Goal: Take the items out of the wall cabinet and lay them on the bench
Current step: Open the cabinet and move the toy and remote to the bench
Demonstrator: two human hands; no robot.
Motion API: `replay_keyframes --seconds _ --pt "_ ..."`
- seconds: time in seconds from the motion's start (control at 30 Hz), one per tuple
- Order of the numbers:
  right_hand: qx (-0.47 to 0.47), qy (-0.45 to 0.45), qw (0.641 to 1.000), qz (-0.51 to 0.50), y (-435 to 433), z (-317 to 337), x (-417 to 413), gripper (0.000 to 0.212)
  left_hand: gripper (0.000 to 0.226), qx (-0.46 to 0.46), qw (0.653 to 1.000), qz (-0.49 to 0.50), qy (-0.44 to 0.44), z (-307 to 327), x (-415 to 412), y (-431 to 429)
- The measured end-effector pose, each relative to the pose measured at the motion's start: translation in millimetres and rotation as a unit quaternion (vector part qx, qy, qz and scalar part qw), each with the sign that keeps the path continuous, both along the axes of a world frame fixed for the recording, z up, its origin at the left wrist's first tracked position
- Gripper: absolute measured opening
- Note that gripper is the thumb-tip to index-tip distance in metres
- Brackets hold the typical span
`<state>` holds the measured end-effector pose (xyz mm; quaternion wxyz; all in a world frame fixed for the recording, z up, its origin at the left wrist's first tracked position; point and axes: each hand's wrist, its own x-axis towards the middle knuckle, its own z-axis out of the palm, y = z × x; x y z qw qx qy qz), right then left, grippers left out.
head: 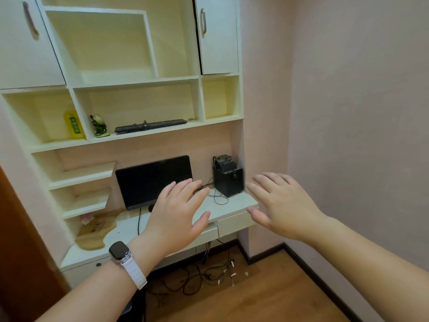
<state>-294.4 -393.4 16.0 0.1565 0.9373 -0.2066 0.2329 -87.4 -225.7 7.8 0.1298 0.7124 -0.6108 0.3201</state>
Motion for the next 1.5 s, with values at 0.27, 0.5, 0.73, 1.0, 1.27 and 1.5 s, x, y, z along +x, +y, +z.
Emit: replay_keyframes --seconds 0.27,0.5,0.73,1.0,1.27,1.5 --pt "0.015 -0.004 1.000 0.016 -51.3 -9.5 22.4 0.060 0.050 0.015 1.000 0.018 -0.001 -5.9 20.8 -46.7" --pt "-0.007 -0.001 1.000 0.019 -100.3 -19.2 68.3 0.056 0.050 -0.001 1.000 -0.002 0.007 -22.2 72.1 -102.7" --pt "-0.051 0.000 0.999 0.011 -160.9 3.2 149.6 0.055 0.047 -0.043 0.998 -0.038 0.011 -21.3 158.3 -169.8" --pt "-0.075 -0.038 0.996 0.026 -223.3 13.5 240.8 0.051 0.045 -0.072 0.996 -0.059 -0.011 1.1 259.9 -242.7" --pt "-0.080 -0.066 0.994 0.036 -297.2 19.5 296.5 0.051 0.046 -0.082 0.996 -0.043 -0.004 19.5 305.5 -306.3" --pt "-0.062 -0.078 0.993 0.058 -387.2 17.4 336.1 0.053 0.049 -0.070 0.997 -0.009 -0.015 18.8 331.0 -383.9"
